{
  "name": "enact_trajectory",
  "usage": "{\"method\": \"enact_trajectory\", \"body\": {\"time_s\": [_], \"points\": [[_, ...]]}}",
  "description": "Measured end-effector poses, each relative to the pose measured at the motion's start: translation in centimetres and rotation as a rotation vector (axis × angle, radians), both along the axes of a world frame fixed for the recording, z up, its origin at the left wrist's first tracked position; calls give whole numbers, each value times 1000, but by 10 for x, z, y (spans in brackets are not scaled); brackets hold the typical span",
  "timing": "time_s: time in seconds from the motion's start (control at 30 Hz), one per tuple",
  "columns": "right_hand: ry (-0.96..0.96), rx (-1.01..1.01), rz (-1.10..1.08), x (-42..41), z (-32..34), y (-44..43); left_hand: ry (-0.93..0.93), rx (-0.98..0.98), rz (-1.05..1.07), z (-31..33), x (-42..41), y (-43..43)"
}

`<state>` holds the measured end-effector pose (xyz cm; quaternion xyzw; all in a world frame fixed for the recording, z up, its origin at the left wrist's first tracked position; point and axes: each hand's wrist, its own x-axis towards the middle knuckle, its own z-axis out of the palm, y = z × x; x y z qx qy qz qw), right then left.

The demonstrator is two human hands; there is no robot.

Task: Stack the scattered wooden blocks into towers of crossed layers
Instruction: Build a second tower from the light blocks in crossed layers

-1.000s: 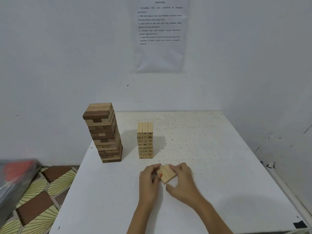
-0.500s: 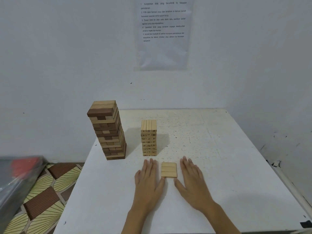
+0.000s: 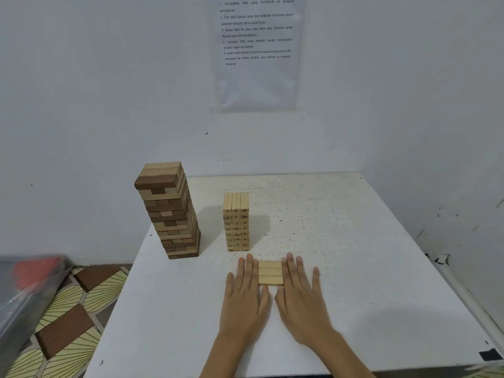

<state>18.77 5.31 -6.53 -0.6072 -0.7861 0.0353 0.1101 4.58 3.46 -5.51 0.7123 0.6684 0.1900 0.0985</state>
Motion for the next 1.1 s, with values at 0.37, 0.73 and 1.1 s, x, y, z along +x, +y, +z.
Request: {"method": "enact_trajectory", "body": {"time_s": [0.37, 0.73, 1.1], "points": [[362, -119, 225, 20, 24, 19, 37, -74, 17, 11, 1, -4], [400, 50, 447, 24, 26, 50, 26, -85, -18, 11, -1, -6], [584, -49, 432, 26, 13, 47, 19, -127, -17, 14, -3, -4]]}}
